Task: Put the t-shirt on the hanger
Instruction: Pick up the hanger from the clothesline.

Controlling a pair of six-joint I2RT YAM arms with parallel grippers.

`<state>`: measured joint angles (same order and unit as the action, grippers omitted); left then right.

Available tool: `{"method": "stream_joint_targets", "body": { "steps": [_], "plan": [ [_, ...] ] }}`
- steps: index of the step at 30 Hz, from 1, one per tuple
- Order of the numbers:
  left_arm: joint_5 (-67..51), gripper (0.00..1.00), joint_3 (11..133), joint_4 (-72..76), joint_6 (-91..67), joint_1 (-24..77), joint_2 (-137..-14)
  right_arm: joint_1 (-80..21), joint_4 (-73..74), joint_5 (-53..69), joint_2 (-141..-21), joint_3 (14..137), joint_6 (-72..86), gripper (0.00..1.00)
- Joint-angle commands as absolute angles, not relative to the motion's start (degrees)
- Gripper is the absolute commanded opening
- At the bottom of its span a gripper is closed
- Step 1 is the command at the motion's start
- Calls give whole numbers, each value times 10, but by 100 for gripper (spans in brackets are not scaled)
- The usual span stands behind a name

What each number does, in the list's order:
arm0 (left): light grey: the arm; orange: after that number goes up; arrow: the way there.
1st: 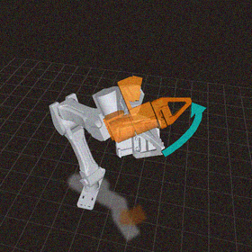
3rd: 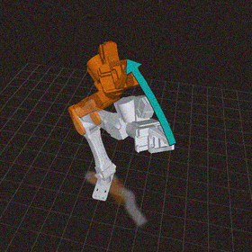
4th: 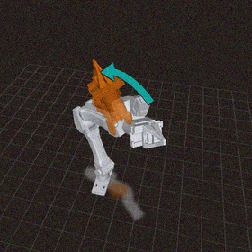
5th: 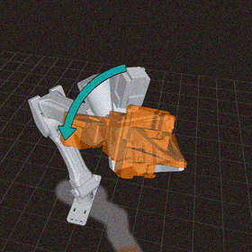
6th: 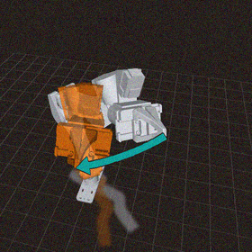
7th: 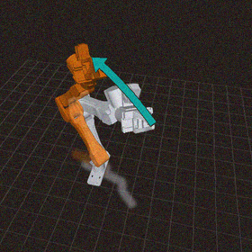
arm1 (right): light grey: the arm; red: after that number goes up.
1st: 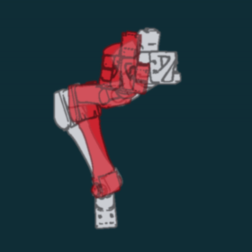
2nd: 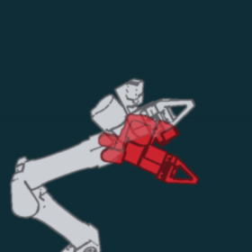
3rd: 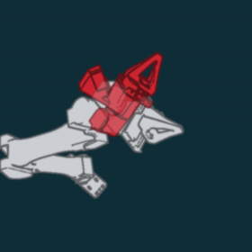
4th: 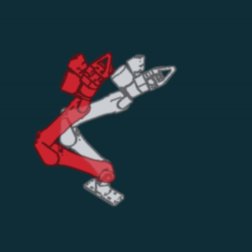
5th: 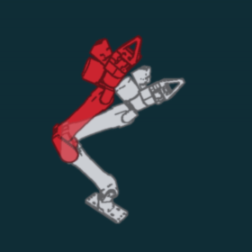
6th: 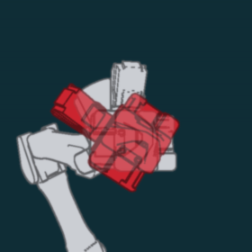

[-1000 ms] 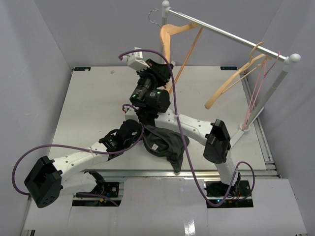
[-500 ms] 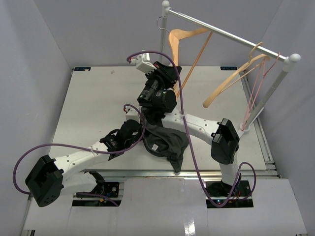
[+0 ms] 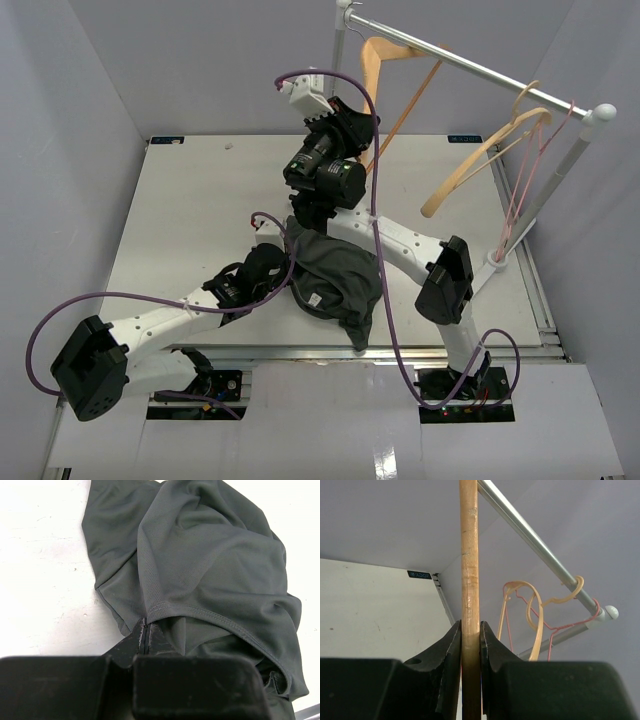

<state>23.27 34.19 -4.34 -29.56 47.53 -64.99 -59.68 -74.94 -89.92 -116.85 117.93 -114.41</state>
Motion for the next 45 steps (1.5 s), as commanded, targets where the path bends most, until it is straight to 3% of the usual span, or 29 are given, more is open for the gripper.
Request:
{"method": "stream_joint_targets", "body": {
  "steps": [1,9,16,23,26,38,45],
  "plan": [
    [233,0,351,-42,-294,475,-636,-626,-1085,-989,-1138,1230,-1351,8],
    [241,0,360,-42,-291,475,-672,-729,-1085,-969,-1091,1207,-1382,8],
    [250,0,366,-47,-291,475,-693,-754,-1085,-997,-1085,1175,-1389,8],
    [247,0,360,-46,-294,475,-675,-775,-1085,-979,-1079,1232,-1386,8],
    [246,0,360,-45,-294,475,-672,-832,-1083,-951,-1060,1247,-1373,8],
    [250,0,361,-47,-294,475,-678,-896,-1081,-995,-997,1123,-1359,8],
    [247,0,363,-47,-295,475,-679,-952,-1084,-937,-999,1139,-1384,8]
  ]
}}
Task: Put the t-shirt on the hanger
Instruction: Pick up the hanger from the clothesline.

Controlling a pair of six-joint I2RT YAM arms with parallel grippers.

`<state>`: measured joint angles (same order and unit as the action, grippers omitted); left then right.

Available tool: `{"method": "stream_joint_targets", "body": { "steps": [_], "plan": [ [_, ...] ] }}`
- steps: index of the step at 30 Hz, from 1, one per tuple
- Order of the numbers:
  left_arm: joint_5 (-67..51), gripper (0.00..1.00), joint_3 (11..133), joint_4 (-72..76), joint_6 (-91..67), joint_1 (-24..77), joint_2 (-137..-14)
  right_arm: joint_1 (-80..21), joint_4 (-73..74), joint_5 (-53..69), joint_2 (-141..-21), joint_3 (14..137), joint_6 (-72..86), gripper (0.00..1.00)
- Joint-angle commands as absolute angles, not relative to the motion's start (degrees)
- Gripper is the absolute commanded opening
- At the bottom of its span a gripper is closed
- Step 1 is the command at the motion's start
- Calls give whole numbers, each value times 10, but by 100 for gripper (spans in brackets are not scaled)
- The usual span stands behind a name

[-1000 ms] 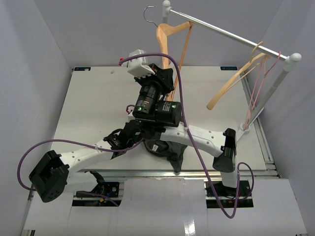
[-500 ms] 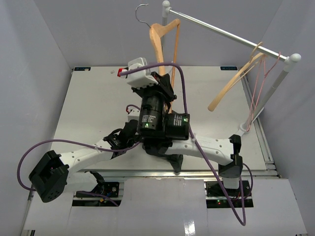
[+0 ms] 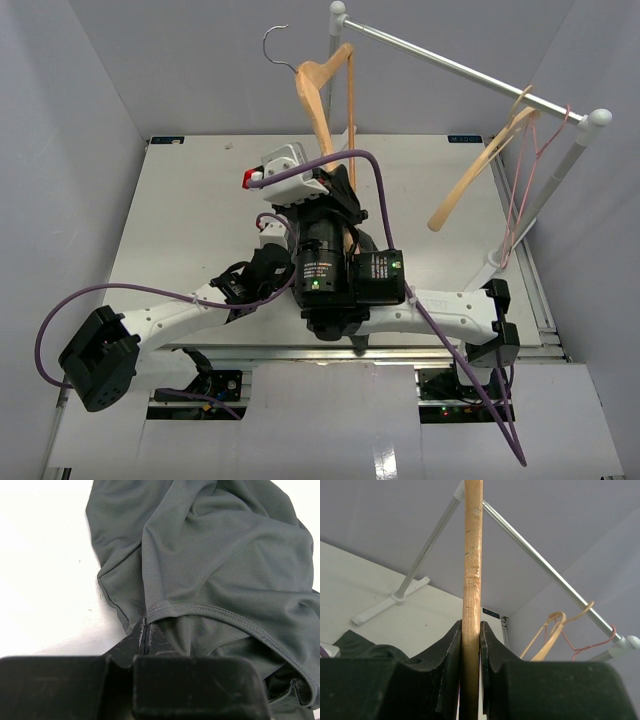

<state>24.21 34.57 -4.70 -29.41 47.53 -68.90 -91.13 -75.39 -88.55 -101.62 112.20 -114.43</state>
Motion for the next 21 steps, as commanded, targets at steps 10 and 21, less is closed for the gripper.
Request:
{"method": "stream_joint_targets", "body": {
  "steps": [10,21],
  "plan": [
    [247,0,365,-48,-293,475,-684,-1041,-205,-603,-756,925,-539,8],
    [237,0,365,-43,-304,472,-681,-1015,-59,-549,-527,774,-259,8]
  ]
}}
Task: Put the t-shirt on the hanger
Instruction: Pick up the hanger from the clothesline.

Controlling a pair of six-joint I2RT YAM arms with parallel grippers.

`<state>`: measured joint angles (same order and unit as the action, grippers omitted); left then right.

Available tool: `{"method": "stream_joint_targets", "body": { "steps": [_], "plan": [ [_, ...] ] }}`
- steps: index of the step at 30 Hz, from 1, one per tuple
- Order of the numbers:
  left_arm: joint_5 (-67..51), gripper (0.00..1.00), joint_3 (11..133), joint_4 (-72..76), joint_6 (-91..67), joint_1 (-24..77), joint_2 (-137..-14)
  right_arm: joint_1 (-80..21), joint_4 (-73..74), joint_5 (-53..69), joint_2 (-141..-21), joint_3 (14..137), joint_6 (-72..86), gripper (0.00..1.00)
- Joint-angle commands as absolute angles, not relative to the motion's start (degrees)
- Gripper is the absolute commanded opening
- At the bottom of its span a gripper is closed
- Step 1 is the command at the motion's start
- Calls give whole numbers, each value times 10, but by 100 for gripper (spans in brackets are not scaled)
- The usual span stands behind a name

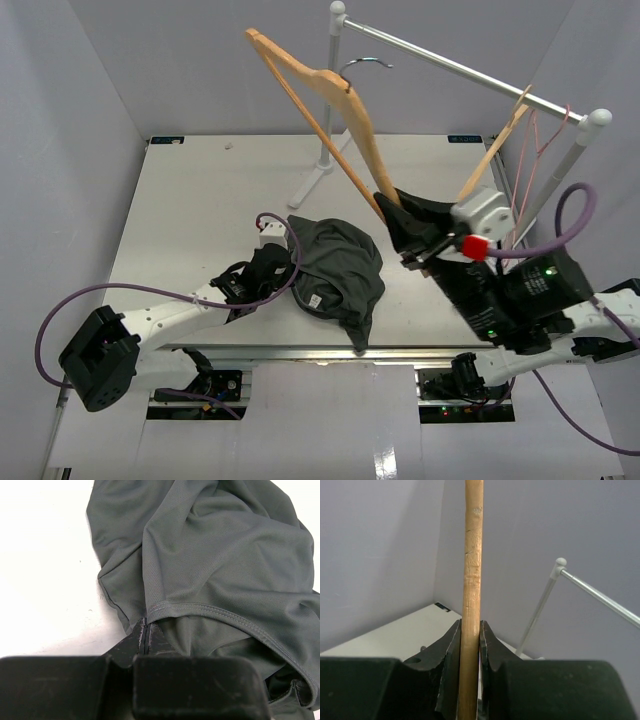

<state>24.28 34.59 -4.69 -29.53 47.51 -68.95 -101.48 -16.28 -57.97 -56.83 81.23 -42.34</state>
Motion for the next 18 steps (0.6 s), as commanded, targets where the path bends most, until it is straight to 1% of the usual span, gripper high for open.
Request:
{"method": "stream_joint_targets", "body": {
  "steps": [1,4,7,9,12,14,18],
  "plan": [
    [229,0,368,-44,-309,463,-679,-1015,-35,-563,-519,772,-241,8],
    [167,0,389,-55,-331,418,-675,-1015,55,-641,-501,754,-163,8],
    [95,0,407,-63,-360,344,-676,-1015,124,-677,-473,721,-80,8],
    [38,0,410,-56,-380,313,-674,-1015,175,-701,-455,699,-20,8],
    [7,0,423,-48,-390,282,-666,-1015,221,-695,-415,628,73,8],
    [16,0,448,-75,-386,273,-671,-1015,245,-666,-399,596,118,8],
    [9,0,489,-108,-382,251,-681,-1014,307,-651,-402,559,201,8]
  ]
}}
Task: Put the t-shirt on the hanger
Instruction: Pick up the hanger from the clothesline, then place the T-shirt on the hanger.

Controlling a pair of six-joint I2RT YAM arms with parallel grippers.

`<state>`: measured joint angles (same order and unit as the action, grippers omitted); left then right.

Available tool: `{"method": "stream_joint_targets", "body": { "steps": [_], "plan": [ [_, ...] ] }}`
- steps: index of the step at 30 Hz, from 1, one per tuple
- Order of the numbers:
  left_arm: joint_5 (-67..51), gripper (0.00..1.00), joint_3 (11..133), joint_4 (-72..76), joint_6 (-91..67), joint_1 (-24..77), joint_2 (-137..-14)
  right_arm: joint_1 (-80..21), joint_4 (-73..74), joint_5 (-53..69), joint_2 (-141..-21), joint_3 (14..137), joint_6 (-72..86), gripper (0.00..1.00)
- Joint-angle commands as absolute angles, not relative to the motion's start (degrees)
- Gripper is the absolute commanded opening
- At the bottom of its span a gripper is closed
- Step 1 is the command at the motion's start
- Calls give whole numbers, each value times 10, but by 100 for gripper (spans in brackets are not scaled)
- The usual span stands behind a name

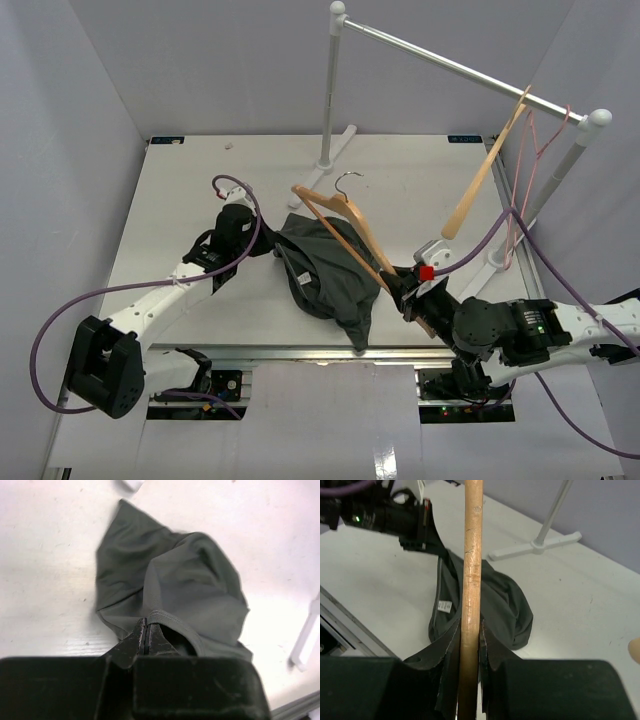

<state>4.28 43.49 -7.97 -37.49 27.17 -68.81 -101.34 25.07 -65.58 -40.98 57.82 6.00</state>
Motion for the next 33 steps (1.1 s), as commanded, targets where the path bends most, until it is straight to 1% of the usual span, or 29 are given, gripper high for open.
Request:
{"method": "stream_joint_targets", "body": {
  "steps": [1,5,14,33],
  "plan": [
    [8,0,493,-110,-381,247,-680,-1014,317,-646,-404,550,216,8],
    [16,0,502,-121,-379,239,-676,-1014,347,-623,-402,517,279,8],
    [17,0,496,-118,-381,237,-688,-1014,349,-609,-425,498,307,8],
    [47,0,484,-115,-385,236,-699,-1014,331,-602,-455,586,225,8]
  ]
}}
